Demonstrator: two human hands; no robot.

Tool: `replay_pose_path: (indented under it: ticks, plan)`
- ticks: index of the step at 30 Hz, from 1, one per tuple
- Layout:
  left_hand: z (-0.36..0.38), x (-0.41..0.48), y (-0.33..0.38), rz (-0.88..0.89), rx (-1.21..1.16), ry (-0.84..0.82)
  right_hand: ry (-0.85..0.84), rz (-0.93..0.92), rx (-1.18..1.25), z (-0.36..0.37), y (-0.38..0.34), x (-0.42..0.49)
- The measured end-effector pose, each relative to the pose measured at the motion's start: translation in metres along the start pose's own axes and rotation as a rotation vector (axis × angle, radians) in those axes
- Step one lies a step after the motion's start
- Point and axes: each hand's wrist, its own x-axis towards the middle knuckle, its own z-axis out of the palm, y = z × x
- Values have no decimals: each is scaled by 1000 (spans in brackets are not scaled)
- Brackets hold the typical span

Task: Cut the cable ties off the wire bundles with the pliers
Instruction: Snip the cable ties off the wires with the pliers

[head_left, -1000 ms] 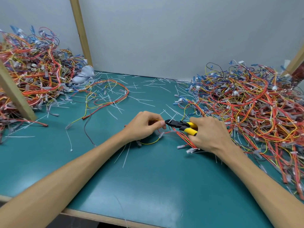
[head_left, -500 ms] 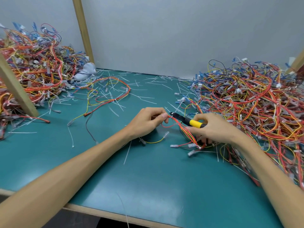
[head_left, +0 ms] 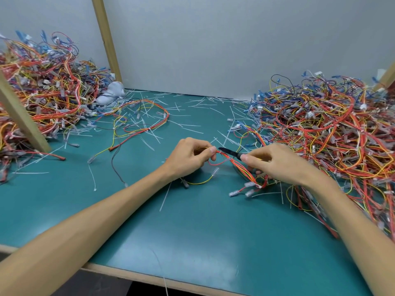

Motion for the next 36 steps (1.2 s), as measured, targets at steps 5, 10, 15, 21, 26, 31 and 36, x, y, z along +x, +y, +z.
replay_pose_path:
  ticks: [5,10,15,21,26,31,36]
  plan:
    - [0,1,-1,-1,15,37,186,-39,-279,9,-5,-1]
    - [0,1,-1,4,23,39,236,-39,-352,11,-6,-1]
    - [0,0,1,3,75,27,218,-54,-366,12,-2,-2]
    - [0,-1,1,9,89,3,237,-94,-401,9,3,-1]
    - [-1,-1,3,11,107,10,221,-107,-422,13,1,-1]
    - [-1,0,2,7,100,2,263,-103,-446,12,2,-1]
    - [-1,-1,4,13,123,1,274,-118,-511,16,0,0]
